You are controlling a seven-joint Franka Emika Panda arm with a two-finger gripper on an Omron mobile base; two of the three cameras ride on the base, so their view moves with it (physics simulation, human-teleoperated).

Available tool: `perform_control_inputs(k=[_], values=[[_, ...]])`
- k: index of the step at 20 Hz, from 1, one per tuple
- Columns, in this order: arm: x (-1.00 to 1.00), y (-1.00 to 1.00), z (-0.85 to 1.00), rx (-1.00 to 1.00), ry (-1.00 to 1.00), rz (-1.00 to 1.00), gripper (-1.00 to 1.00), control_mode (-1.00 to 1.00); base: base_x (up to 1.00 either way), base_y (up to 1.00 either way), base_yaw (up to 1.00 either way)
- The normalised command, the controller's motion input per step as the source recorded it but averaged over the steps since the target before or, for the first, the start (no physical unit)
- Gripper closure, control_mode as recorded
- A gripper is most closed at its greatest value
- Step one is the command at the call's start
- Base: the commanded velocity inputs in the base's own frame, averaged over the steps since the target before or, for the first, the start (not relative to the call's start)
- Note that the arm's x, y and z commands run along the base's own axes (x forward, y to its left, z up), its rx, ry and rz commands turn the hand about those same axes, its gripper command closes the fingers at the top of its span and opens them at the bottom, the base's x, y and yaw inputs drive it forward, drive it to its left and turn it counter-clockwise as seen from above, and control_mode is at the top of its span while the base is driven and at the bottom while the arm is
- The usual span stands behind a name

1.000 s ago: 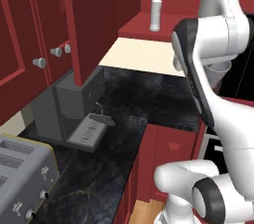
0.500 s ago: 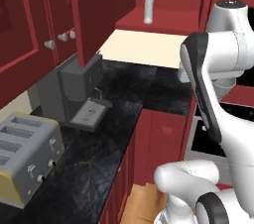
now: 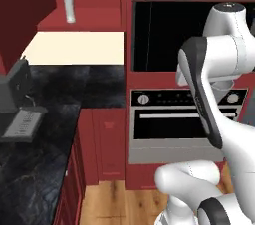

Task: There is a bowl on the dining counter. Grab a lemon wedge from the fridge and place it in the bowl. Then get the liquor bottle and glass cup from the cabinet and place them next to the bowl.

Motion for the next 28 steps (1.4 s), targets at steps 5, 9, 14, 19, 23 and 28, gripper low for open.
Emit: perform_control_inputs(k=[5,9,14,19,23,28], values=[[0.0,0.0,0.0,0.0,0.0,0.0,1.0,1.0,0.0,-0.61,-0.79],[0.0,0.0,0.0,0.0,0.0,0.0,1.0,1.0,0.0,-0.66,-0.78],[0.0,0.0,0.0,0.0,0.0,0.0,1.0,1.0,0.0,-0.64,-0.79],[0.0,0.0,0.0,0.0,0.0,0.0,1.0,1.0,0.25,-0.38,-0.73],[0.0,0.0,0.0,0.0,0.0,0.0,1.0,1.0,0.52,-0.09,-0.68],[0.0,0.0,0.0,0.0,0.0,0.0,1.0,1.0,0.83,0.06,-0.59]])
